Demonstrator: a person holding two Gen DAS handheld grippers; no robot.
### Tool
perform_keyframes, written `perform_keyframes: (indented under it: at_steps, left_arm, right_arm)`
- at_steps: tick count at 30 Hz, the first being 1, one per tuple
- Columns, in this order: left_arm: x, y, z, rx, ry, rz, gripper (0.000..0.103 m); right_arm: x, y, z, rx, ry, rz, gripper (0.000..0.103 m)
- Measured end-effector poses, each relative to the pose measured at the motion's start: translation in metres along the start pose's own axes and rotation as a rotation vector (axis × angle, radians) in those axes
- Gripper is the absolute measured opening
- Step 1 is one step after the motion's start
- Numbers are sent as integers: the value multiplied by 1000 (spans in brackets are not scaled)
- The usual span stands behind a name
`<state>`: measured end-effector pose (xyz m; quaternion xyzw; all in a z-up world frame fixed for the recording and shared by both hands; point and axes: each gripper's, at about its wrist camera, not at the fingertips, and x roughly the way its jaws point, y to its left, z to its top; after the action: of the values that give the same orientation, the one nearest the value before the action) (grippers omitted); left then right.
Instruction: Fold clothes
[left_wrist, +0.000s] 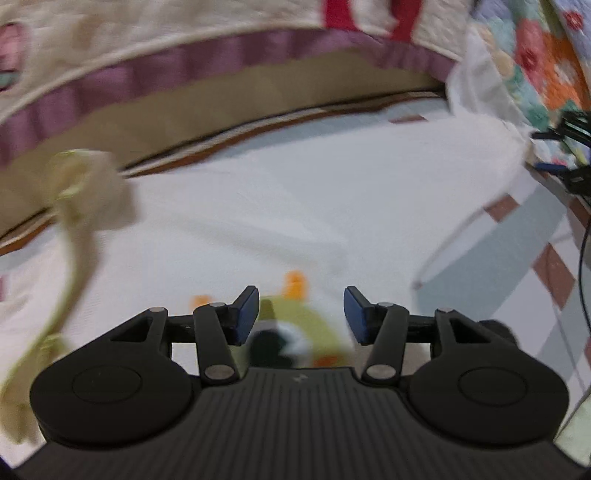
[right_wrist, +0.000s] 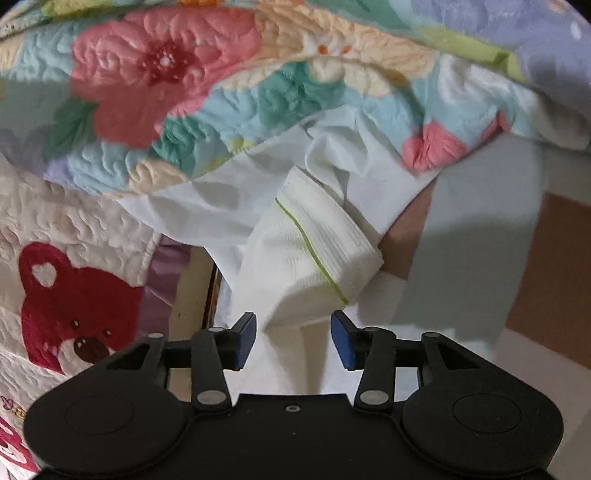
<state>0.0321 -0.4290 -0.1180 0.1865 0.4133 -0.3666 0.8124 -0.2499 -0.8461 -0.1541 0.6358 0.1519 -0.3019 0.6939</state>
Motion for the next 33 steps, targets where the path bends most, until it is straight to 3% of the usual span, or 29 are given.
perform_keyframes:
  at_steps: [3,6,11,13,18,20,24,26,27,29,30,31,32,33]
  left_arm:
    - [-11,40,-10,-86,-8,113,52]
    - [-23,76,-22,-135,-36,262,52]
    - [-47,116,-43,-187,-118,453,57]
    - [-53,125,-52,-230,-141,458,61]
    - [-46,126,-65,-195,-45,450,62]
    - [-41,128,-69,-196,-7,442,63]
    - [-43,132,-75,-213,-17,444,68]
    - [-46,137,-76,-221,-22,453,72]
    - [-46,141,-76,-223,-22,457,72]
    - [-43,150,-78,-225,-21,467,72]
    - [-42,155,-79,-226,-20,472,71]
    - [-41,159,-80,-227,-20,477,67]
    - [-36,164,-79,-206,-1,482,41]
    - [-31,167,-76,-169,29,494,3]
  right_arm:
    - [-3,10,1,-59,-50,-37,62]
    - [-7,21,-3,-138,-131,-86,62]
    - [-21,70,-27,-470,-219,-51,59]
    - [-22,83,-39,-566,-226,-22,59]
    - [-5,104,-69,-710,-88,114,59]
    - [1,120,-93,-860,-39,147,59]
    - [14,142,-151,-1193,9,130,58]
    - [20,145,-177,-1289,49,151,49]
    - [22,147,-191,-1321,68,172,29]
    - [25,149,-217,-1382,106,213,1]
    - [28,150,-232,-1409,123,228,1]
    - [31,151,-247,-1440,136,241,1]
    - [35,152,-261,-1469,152,251,1]
    - [41,152,-274,-1492,177,255,1]
